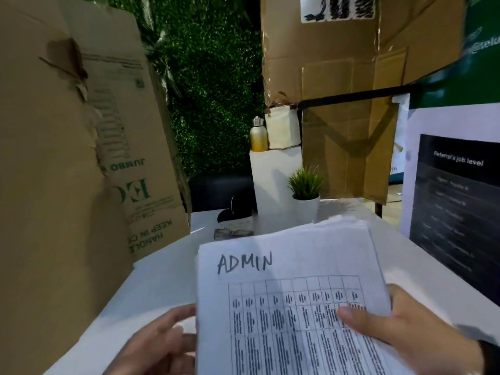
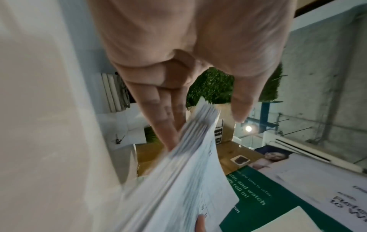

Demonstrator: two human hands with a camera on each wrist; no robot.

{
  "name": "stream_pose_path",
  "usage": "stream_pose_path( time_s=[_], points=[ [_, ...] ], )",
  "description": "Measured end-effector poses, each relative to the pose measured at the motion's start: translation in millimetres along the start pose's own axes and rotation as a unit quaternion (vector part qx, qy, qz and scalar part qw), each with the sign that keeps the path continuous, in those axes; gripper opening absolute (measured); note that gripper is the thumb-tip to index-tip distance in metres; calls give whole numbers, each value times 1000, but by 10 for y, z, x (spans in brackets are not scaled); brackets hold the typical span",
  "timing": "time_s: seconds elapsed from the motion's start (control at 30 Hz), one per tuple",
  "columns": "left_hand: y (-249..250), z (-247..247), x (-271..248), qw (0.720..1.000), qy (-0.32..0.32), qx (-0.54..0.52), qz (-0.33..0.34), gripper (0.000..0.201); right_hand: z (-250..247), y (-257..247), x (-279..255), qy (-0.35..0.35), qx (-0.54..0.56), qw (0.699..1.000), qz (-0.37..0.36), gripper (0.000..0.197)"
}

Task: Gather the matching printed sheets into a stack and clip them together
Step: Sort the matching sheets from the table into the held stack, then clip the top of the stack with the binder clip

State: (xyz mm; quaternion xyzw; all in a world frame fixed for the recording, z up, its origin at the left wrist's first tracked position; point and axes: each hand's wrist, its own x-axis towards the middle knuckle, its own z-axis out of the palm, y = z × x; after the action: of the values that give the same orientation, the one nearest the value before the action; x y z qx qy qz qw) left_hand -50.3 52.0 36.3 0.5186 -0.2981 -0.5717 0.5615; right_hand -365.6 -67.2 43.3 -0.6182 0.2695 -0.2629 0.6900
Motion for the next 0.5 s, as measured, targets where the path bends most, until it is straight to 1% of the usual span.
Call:
stream_pose_path(
  time_s=[0.03,0.07,0.1,0.13,0.17,0.2,0.23,0.27,0.3,0.33,0.37,0.47,0.5],
  points=[
    [30,68,-35,1000,-7,23,-14,93,7,39,16,-10,-40,999,11,71],
    [80,92,-53,1000,-22,15,1,92,47,65,47,-1,-68,998,10,76],
    [37,147,20,1000,-20,14,1,90,73,90,75,-6,-83,997,11,80],
    [44,227,66,999,-33,10,11,87,91,128,106,2,-85,996,21,81],
    [46,265,136,998,-54,13,25,82,75,171,148,3,-83,996,11,80],
    [51,307,201,996,-69,28,39,74,73,191,177,12,-74,997,15,74],
    [28,311,305,996,-69,34,54,66,43,216,202,16,-60,998,17,64],
    [-2,345,408,995,-60,39,65,59,22,207,221,34,-38,999,19,51],
    [-26,376,508,996,-61,32,63,55,-16,220,247,50,-19,998,20,41],
    [-43,409,597,996,-55,29,65,51,-44,222,272,65,2,998,25,39],
    [-46,460,663,996,-47,33,66,48,-84,234,306,70,4,997,31,43],
    [-37,554,858,992,-24,87,83,32,-204,285,416,97,-28,994,37,76],
    [-39,566,916,991,-20,102,88,26,-236,303,457,104,-44,993,40,83]
  ],
)
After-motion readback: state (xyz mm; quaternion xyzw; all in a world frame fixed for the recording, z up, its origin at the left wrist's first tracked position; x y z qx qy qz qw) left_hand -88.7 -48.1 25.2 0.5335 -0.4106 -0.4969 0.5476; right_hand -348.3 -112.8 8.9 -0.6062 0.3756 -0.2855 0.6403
